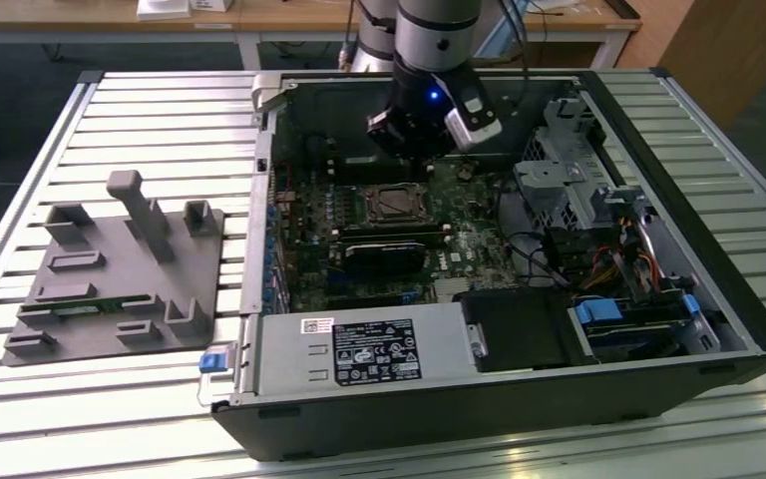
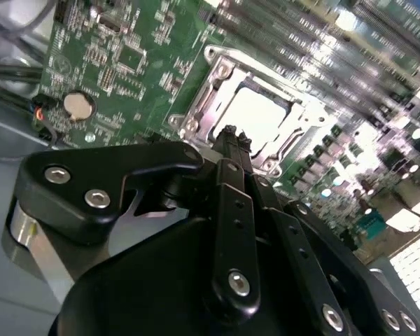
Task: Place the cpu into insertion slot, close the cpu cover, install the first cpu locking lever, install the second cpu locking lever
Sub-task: 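Install the second cpu locking lever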
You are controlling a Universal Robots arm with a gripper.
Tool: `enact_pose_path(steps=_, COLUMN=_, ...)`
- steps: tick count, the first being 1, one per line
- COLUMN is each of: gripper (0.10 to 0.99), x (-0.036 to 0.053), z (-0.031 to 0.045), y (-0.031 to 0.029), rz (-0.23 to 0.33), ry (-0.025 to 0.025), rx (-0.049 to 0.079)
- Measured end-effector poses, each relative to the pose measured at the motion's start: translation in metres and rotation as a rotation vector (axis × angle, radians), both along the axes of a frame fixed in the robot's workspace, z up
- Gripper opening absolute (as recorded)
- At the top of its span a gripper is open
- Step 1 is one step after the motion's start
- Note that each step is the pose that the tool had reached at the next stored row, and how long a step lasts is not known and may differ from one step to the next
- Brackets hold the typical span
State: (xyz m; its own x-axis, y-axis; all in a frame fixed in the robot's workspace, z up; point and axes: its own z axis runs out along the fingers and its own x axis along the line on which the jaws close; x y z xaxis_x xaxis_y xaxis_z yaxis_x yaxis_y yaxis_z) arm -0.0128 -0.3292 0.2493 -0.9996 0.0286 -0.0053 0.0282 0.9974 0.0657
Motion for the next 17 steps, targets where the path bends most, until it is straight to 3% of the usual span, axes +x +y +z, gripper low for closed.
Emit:
enact_pose_path(steps=3, gripper=0.106, x=0.0, z=-0.0003, y=-0.0072, rz=0.0, ry=0.0002, rx=0.017)
enact_pose_path(steps=7, gripper=0.106, x=0.0, z=-0.0005, y=-0.0113, rz=0.0, ry=0.001, rx=0.085)
enact_pose_path(steps=8, gripper=0.106, x=0.0, z=-0.0009, y=-0.0131, rz=0.0, ry=0.0011, rx=0.093)
enact_pose_path(steps=17, gripper=0.106, x=0.0, z=-0.0045, y=-0.0295, rz=0.0, ry=0.0036, rx=0.093)
